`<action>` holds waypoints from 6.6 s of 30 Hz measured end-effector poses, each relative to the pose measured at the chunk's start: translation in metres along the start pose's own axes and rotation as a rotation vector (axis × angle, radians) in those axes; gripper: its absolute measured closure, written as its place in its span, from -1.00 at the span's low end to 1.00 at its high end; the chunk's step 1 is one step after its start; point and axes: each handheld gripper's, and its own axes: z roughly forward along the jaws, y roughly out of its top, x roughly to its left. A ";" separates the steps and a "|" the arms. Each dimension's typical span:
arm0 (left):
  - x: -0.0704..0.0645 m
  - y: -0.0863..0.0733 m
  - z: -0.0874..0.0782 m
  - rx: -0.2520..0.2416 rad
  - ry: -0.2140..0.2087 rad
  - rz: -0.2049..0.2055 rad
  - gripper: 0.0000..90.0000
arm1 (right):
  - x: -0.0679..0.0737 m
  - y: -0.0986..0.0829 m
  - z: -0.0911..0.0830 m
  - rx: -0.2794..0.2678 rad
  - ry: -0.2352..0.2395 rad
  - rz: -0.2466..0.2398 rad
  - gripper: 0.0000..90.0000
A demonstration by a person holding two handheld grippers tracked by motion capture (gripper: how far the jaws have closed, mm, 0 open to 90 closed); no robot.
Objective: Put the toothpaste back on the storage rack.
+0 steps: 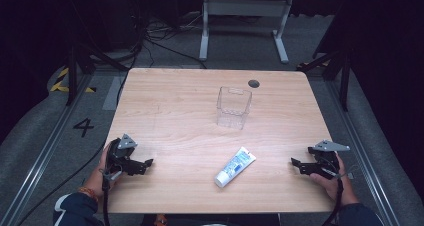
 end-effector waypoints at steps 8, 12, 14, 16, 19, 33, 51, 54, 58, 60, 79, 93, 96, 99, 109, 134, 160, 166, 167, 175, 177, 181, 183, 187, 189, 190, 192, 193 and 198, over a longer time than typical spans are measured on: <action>0.003 0.000 0.000 -0.012 -0.006 0.043 -0.99 | 0.000 0.000 0.000 0.001 -0.001 -0.001 -0.68; 0.003 -0.001 0.000 -0.008 -0.016 0.032 -0.99 | 0.000 0.000 0.000 0.002 0.000 0.000 -0.68; 0.004 0.000 -0.001 0.007 -0.024 0.040 -0.99 | 0.000 0.000 0.000 0.002 -0.001 0.000 -0.68; 0.003 0.003 -0.001 0.032 -0.014 0.029 -0.99 | 0.000 0.000 0.000 0.000 -0.003 0.003 -0.68; 0.002 0.009 -0.001 0.060 0.007 0.053 -0.98 | 0.000 0.000 0.000 0.000 -0.003 0.003 -0.68; -0.019 0.028 -0.010 0.033 -0.050 0.096 -0.63 | 0.000 0.000 0.000 0.001 -0.003 0.002 -0.68; -0.055 0.069 -0.002 0.062 -0.075 0.138 -0.52 | 0.000 0.000 0.000 0.001 -0.002 0.001 -0.68; -0.063 0.077 0.001 0.058 -0.088 0.160 -0.53 | 0.000 0.000 0.000 0.001 -0.003 0.002 -0.68; -0.074 0.085 0.007 0.060 -0.076 0.169 -0.53 | 0.000 0.000 0.000 0.002 -0.001 0.001 -0.68; -0.079 0.091 0.010 0.061 -0.080 0.165 -0.49 | 0.000 0.000 0.000 0.002 -0.001 0.000 -0.68; -0.130 0.128 0.030 0.080 -0.217 0.222 -0.57 | 0.000 0.000 0.000 0.002 -0.002 0.000 -0.68; -0.167 0.149 0.047 0.169 -0.269 0.313 -0.55 | 0.000 0.000 0.000 0.001 -0.003 0.001 -0.68; -0.179 0.155 0.051 0.184 -0.279 0.344 -0.56 | 0.000 0.000 0.000 0.000 -0.004 0.001 -0.68; -0.188 0.159 0.055 0.202 -0.277 0.352 -0.56 | 0.001 0.000 0.000 -0.001 -0.005 0.002 -0.68; -0.210 0.167 0.072 0.245 -0.326 0.356 -0.53 | 0.001 0.000 0.000 0.000 -0.006 0.001 -0.68; -0.237 0.173 0.112 0.341 -0.265 0.379 -0.30 | 0.000 0.000 0.000 0.000 -0.005 0.002 -0.68; -0.221 0.176 0.091 0.279 -0.323 0.391 0.47 | 0.000 0.000 0.000 0.001 -0.003 0.002 -0.68; -0.207 0.180 0.071 0.201 -0.339 0.383 0.49 | 0.000 0.000 0.000 0.001 -0.003 0.002 -0.68; -0.207 0.180 0.071 0.201 -0.339 0.383 0.49 | 0.000 0.000 0.000 0.001 -0.003 0.002 -0.68; -0.195 0.184 0.058 0.128 -0.340 0.350 0.50 | 0.000 0.000 0.000 0.001 -0.003 0.002 -0.68; -0.192 0.185 0.056 0.117 -0.343 0.342 0.50 | 0.000 0.000 0.000 0.001 -0.003 0.002 -0.68; -0.186 0.189 0.052 0.090 -0.339 0.335 0.50 | 0.000 0.000 0.000 0.001 -0.003 0.002 -0.68; -0.183 0.191 0.049 0.066 -0.342 0.327 0.50 | 0.000 0.000 0.000 0.001 -0.003 0.002 -0.68; -0.177 0.195 0.042 0.026 -0.334 0.320 0.50 | 0.000 0.000 0.000 0.001 -0.003 0.002 -0.68; -0.176 0.196 0.040 0.019 -0.331 0.317 0.50 | 0.000 0.000 0.000 0.001 -0.003 0.001 -0.68; -0.173 0.198 0.038 0.007 -0.328 0.316 0.50 | 0.000 0.000 0.000 0.001 -0.003 0.001 -0.68; -0.169 0.202 0.033 -0.024 -0.325 0.300 0.50 | 0.000 0.000 0.000 0.001 -0.003 0.002 -0.68; -0.169 0.202 0.033 -0.024 -0.325 0.300 0.50 | 0.000 0.000 0.000 0.001 -0.003 0.002 -0.68; -0.162 0.210 0.025 -0.071 -0.321 0.283 0.51 | 0.000 0.000 0.000 0.002 -0.002 0.001 -0.68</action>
